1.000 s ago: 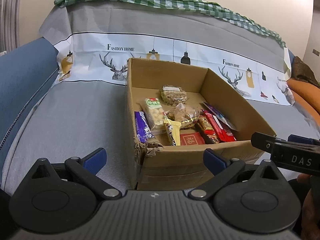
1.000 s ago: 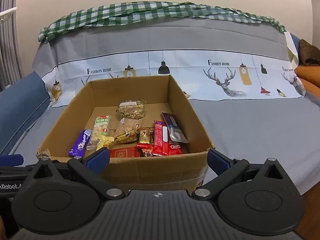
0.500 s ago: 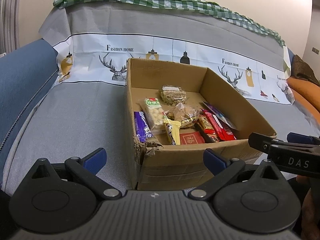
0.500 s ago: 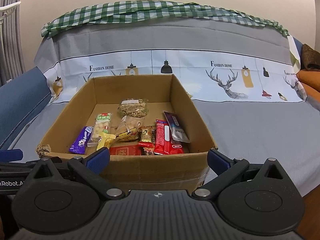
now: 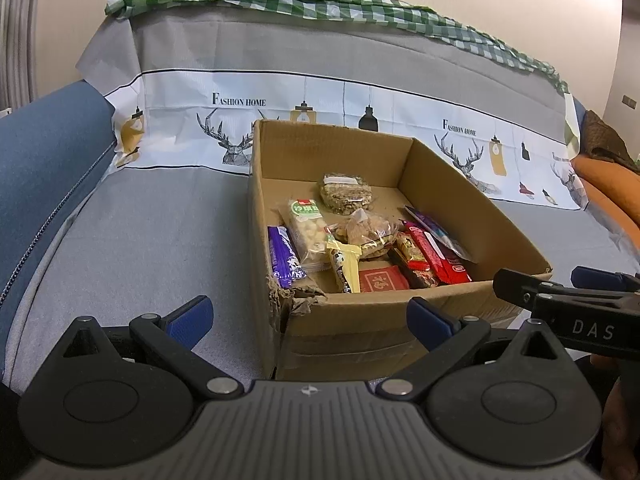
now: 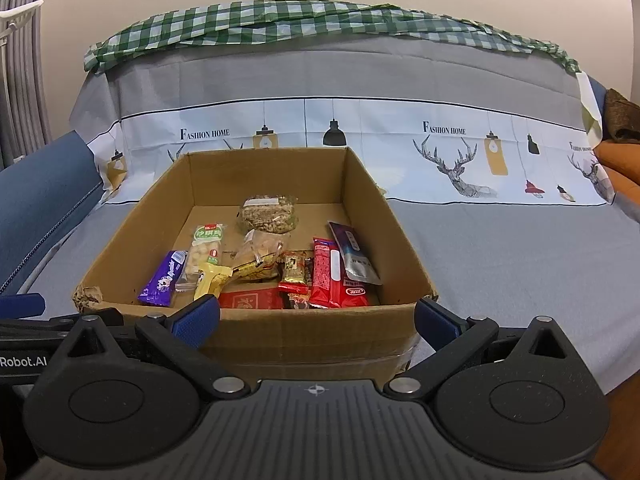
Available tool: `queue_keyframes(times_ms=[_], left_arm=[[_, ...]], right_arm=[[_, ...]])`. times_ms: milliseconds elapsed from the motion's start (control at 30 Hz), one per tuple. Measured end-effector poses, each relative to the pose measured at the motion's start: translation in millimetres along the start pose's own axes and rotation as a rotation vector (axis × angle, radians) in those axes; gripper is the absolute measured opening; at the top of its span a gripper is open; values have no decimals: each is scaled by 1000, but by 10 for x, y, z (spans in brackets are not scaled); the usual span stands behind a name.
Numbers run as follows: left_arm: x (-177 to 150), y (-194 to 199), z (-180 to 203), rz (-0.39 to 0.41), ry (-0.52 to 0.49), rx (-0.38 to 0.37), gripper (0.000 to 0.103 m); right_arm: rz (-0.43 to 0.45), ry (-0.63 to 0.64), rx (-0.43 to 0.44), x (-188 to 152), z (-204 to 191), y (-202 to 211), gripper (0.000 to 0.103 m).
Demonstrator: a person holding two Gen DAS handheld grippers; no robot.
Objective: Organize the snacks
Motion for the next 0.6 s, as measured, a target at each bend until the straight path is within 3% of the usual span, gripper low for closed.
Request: queue_keyframes(times_ms=[600], left_arm=[[-1, 11, 53, 6, -11, -2, 103]], right_arm=[[0, 2, 1, 2, -3, 5, 102]])
Point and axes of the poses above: each gripper's, at about its wrist camera, not at the fingertips, and y roughly against the way its jaws point, z to its right, x to its top, the point moved 8 cm from there along -y, roughly the way its jaws point, and after that the axes turned 8 degrees about z, right-handed, at the moved point
